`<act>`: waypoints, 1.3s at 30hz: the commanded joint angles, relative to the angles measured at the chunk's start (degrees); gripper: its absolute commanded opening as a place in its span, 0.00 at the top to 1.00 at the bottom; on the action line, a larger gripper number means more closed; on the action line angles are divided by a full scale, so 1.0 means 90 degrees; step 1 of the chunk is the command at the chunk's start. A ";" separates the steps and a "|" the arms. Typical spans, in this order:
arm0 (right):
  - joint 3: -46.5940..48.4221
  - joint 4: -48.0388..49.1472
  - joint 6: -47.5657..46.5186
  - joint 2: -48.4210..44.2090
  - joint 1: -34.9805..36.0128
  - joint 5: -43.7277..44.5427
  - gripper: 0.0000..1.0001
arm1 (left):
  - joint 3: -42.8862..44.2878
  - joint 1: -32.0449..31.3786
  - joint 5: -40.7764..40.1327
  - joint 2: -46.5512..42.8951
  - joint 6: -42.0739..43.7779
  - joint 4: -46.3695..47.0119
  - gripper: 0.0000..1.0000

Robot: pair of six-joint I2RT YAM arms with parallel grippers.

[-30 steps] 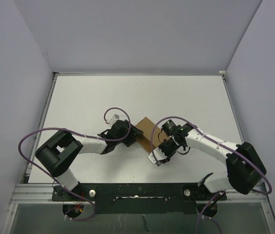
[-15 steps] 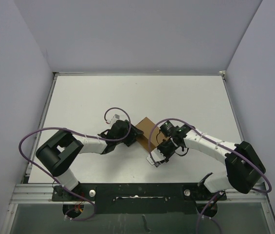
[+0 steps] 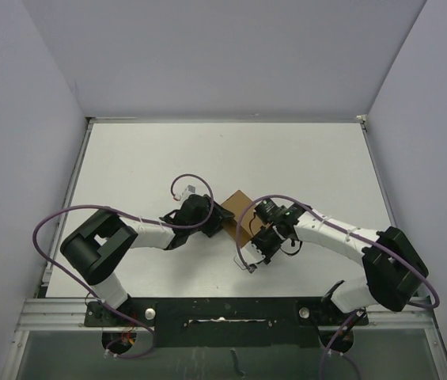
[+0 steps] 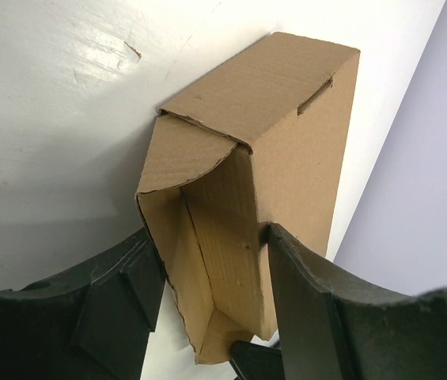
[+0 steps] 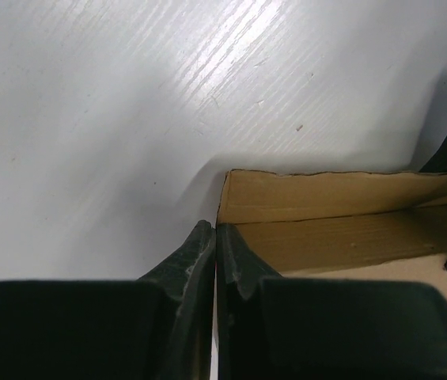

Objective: Fold the paper box

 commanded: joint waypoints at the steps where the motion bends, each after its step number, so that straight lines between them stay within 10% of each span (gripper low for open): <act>1: 0.0363 -0.0182 -0.0097 0.0206 0.0134 0.0086 1.00 | 0.0039 0.0000 0.0066 0.0297 0.0250 -0.0515 0.51; 39: 0.2052 -0.1626 -0.0589 0.1721 0.0693 0.0139 1.00 | 0.0069 0.0038 0.0236 0.0536 0.0232 -0.0450 0.52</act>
